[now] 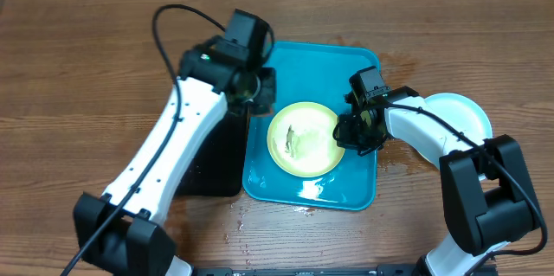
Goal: Clean dirty plates on tray and stack at the side
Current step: 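Scrub the yellow plate with the sponge while the right gripper holds it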
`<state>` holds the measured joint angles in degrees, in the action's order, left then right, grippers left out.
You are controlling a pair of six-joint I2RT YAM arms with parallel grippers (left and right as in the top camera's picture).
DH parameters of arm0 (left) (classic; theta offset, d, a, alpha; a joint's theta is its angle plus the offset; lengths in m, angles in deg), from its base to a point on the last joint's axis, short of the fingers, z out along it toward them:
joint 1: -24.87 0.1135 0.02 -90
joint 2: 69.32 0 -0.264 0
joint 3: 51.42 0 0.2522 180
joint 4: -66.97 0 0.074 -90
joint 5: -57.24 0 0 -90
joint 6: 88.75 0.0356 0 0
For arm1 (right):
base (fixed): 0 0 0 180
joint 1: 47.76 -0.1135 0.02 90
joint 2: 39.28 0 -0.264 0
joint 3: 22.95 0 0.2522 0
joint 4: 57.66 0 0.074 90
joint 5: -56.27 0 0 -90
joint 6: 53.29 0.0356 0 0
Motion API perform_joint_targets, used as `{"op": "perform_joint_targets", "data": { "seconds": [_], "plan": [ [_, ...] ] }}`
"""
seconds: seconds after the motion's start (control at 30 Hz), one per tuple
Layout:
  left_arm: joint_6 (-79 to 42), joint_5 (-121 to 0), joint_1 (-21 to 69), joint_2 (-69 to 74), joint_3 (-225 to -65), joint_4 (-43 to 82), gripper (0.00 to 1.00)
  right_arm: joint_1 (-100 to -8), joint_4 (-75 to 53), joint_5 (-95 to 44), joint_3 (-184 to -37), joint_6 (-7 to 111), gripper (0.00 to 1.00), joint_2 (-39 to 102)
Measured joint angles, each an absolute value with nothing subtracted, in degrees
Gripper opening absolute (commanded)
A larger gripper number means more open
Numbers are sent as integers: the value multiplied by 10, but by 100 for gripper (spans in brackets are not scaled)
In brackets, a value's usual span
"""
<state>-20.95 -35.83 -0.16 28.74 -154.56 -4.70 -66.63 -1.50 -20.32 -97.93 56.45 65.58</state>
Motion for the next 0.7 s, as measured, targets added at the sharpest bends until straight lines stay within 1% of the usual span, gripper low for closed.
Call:
{"op": "perform_joint_targets", "data": {
  "seconds": [0.17, 0.4, 0.47, 0.57, 0.7],
  "plan": [
    [-244, -396, -37, 351, -1526, 25, 4, -667, -15, -203, -979, 572, 4, 656],
    [-303, -478, -87, 498, -1521, 126, 4, -667, -15, -203, -979, 575, 4, 656],
    [-317, -495, -95, 528, -1519, 136, 4, -667, -14, -204, -979, 575, 4, 656],
    [-330, -497, -93, 532, -1524, 122, 4, -667, -13, -205, -979, 575, 4, 656],
    [-337, -448, -88, 531, -1538, 61, 4, -668, -16, -201, -979, 575, 4, 656]
  ]
}}
